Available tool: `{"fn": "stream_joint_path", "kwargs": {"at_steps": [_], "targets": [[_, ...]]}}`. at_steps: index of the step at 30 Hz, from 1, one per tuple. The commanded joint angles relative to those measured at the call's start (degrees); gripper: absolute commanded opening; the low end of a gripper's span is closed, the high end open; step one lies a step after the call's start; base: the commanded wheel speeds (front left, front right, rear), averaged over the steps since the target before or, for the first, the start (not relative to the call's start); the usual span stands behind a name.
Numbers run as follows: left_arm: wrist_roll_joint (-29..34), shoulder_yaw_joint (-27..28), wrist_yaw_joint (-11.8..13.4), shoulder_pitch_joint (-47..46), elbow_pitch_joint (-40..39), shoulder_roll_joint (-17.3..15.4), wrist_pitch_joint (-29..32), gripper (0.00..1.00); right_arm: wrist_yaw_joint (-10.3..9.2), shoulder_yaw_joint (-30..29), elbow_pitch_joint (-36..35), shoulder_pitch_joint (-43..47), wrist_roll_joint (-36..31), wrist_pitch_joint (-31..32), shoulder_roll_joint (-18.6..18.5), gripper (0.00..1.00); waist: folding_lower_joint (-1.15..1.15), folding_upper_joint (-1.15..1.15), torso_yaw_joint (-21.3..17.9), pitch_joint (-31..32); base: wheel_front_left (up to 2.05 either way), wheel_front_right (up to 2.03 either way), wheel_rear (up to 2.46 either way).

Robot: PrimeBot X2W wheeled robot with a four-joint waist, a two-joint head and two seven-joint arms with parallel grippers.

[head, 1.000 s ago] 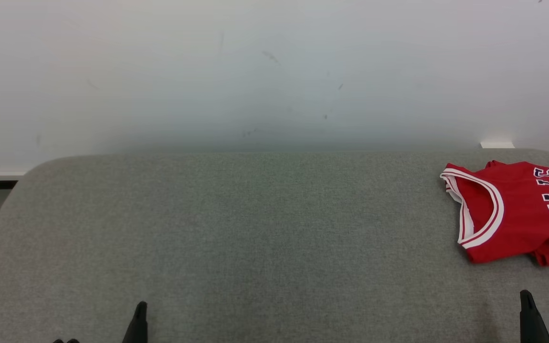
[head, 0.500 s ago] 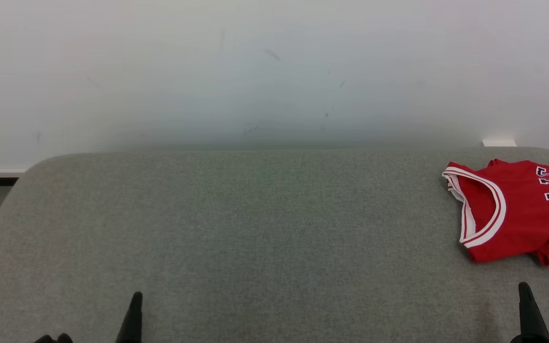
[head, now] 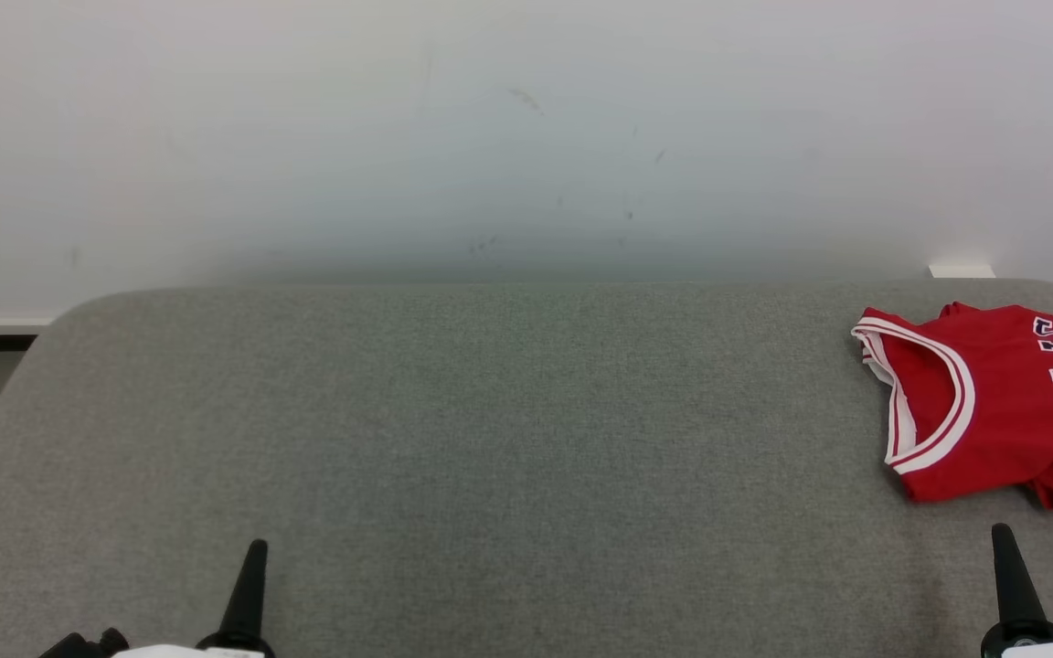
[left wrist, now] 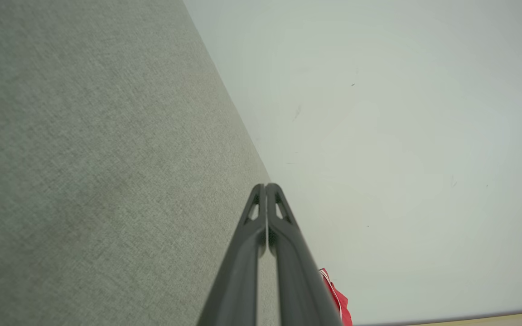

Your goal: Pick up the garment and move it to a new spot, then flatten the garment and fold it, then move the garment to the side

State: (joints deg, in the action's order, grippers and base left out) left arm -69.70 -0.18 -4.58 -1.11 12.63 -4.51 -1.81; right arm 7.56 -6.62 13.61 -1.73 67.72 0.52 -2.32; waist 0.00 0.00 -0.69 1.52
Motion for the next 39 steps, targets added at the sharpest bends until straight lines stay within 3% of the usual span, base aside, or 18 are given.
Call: {"fn": "stream_joint_path", "kwargs": {"at_steps": [1, 39], "targets": [[-1.73, 0.47, -0.39, -1.15, -0.15, -0.5, 0.34, 0.0, -0.08, -0.1, -0.17, -1.31, 1.52, 0.38, -0.69, 0.0, 0.0, 0.0, 0.02, -0.04, 0.0, 0.0, 0.0], [-20.66, 3.0, -2.16, -4.74, 0.87, -0.95, 4.73, 0.0, -0.12, -0.08, 0.7, -4.61, 20.03, 5.05, -0.77, 0.0, 0.0, 0.0, 0.52, -1.14, 0.0, 0.0, 0.0]]}}
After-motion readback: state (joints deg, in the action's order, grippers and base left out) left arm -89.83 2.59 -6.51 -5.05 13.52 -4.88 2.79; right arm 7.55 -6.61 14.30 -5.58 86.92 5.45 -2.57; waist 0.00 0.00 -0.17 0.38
